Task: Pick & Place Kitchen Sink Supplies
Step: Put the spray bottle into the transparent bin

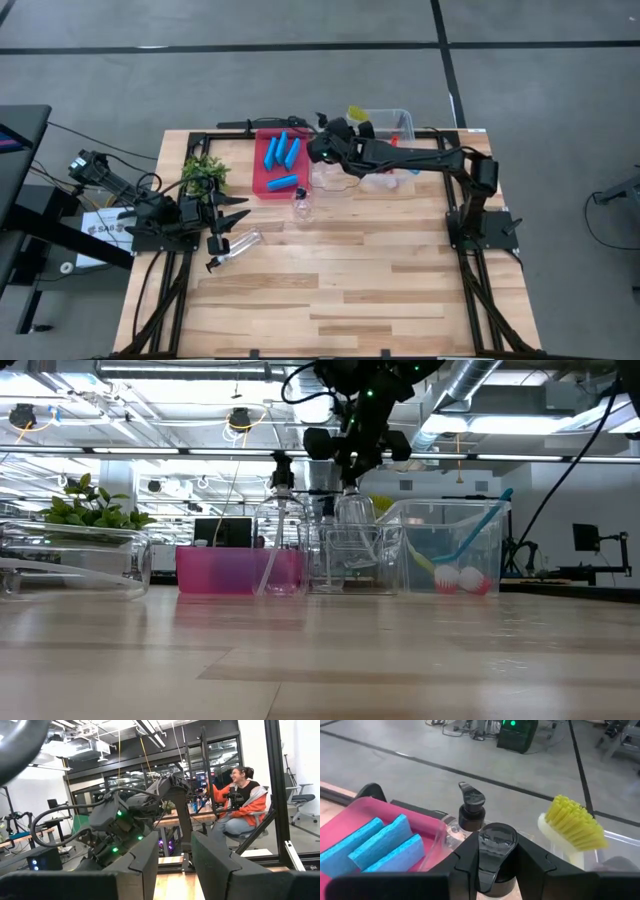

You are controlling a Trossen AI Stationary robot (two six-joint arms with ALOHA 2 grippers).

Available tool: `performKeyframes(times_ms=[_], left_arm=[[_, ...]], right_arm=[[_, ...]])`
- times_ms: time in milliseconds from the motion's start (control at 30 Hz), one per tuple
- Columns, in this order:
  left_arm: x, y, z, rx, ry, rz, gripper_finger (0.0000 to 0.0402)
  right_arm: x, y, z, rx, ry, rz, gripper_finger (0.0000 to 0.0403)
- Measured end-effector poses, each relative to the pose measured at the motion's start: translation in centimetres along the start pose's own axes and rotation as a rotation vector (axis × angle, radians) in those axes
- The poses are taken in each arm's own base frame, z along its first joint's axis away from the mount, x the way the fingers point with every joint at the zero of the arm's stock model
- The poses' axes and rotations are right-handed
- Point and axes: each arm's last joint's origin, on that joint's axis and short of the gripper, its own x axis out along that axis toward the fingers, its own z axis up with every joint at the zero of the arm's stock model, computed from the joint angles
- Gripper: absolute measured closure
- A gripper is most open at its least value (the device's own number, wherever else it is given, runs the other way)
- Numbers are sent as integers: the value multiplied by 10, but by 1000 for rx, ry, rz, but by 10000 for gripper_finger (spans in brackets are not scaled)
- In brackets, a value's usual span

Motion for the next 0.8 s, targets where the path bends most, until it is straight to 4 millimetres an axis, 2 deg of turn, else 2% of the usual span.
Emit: performKeyframes(times_ms=[167,500,800], left_arm=[[0,0,0,0,0,0,284],[0,0,0,0,0,-1,284],[0,0,0,0,0,-1,284]], right_arm=[[-1,1,-1,41,-14,-14,315],[14,-3,-27,79,-37,-47,315],[21,-9,-27,84,-49,-73,315]])
